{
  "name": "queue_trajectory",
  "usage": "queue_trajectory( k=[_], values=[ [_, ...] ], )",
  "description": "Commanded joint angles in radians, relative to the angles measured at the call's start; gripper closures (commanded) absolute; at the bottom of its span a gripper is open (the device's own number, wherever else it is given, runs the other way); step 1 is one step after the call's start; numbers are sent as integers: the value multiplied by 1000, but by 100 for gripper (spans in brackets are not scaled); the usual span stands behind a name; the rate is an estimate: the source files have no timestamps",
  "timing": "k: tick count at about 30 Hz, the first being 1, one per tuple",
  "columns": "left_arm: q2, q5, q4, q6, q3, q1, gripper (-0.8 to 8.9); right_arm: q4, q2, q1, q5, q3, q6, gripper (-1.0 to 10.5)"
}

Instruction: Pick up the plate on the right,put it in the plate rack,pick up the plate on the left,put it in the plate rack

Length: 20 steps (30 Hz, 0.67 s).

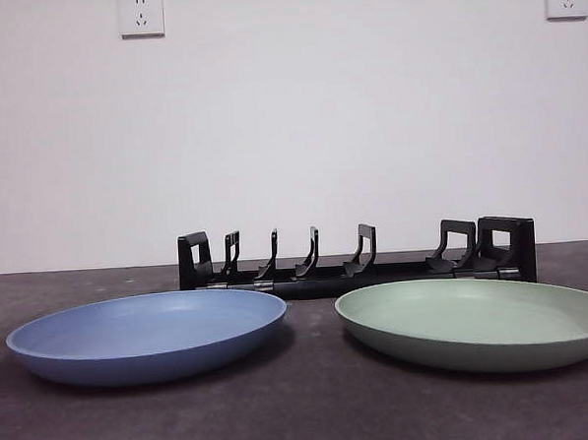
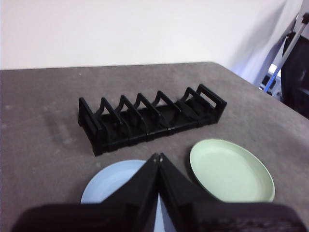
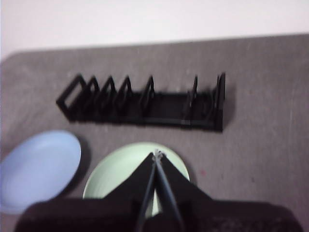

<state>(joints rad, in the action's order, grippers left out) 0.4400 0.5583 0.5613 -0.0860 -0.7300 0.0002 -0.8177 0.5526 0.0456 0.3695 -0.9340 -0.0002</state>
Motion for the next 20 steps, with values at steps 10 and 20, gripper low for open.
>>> queue_trajectory(
  k=[10, 20],
  values=[
    [137, 25, 291, 177, -251, -38, 820, -235, 99, 0, 59, -131, -109, 957],
    [202, 75, 314, 169, -256, -67, 145, -225, 107, 0, 88, -135, -78, 316]
  ],
)
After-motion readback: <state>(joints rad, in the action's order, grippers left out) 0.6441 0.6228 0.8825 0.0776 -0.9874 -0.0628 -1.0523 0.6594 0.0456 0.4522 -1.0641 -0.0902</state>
